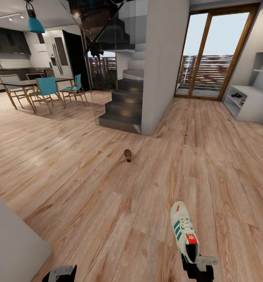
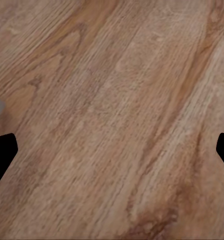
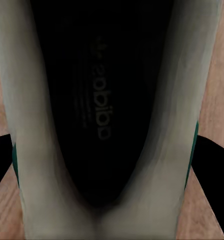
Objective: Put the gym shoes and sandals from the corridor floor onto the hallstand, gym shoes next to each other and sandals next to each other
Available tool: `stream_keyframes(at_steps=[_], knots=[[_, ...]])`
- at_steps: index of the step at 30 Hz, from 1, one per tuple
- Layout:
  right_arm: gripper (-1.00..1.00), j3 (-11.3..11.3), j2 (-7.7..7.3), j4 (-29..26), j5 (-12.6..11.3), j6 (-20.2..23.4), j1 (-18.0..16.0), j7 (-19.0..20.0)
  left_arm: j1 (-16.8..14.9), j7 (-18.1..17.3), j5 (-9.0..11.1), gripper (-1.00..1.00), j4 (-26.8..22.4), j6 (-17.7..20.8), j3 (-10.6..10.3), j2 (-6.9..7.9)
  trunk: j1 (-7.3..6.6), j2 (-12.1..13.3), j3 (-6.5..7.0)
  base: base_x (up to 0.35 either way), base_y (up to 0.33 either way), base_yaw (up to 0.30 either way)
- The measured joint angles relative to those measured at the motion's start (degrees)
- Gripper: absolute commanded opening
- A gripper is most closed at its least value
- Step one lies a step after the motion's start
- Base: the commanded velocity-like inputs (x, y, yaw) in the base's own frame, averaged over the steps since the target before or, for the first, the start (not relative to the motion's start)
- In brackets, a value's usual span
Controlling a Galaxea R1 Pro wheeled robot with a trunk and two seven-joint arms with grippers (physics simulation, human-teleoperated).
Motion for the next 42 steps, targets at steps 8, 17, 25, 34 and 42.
stream_keyframes(at_steps=[8, 17, 25, 34, 42], knots=[[-1.00, 0.0, 0.00, 0.0, 0.0, 0.0, 0.0, 0.0, 0.0, 0.0, 0.0, 1.00, 0.0, 0.0, 0.0, 0.00, 0.00, 0.0, 0.00, 0.327, -0.108, 0.000], [-1.00, 0.0, 0.00, 0.0, 0.0, 0.0, 0.0, 0.0, 0.0, 0.0, 0.0, 1.00, 0.0, 0.0, 0.0, 0.00, 0.00, 0.0, 0.00, 0.325, -0.111, 0.000], [-1.00, 0.0, 0.00, 0.0, 0.0, 0.0, 0.0, 0.0, 0.0, 0.0, 0.0, 1.00, 0.0, 0.0, 0.0, 0.00, 0.00, 0.0, 0.00, 0.322, -0.113, 0.000], [-1.00, 0.0, 0.00, 0.0, 0.0, 0.0, 0.0, 0.0, 0.0, 0.0, 0.0, 1.00, 0.0, 0.0, 0.0, 0.00, 0.00, 0.0, 0.00, 0.322, -0.114, 0.107], [-1.00, 0.0, -0.01, 0.0, 0.0, 0.0, 0.0, 0.0, 0.0, 0.0, 0.0, 1.00, 0.0, 0.0, 0.0, 0.00, 0.00, 0.0, 0.00, 0.322, -0.114, 0.168]])
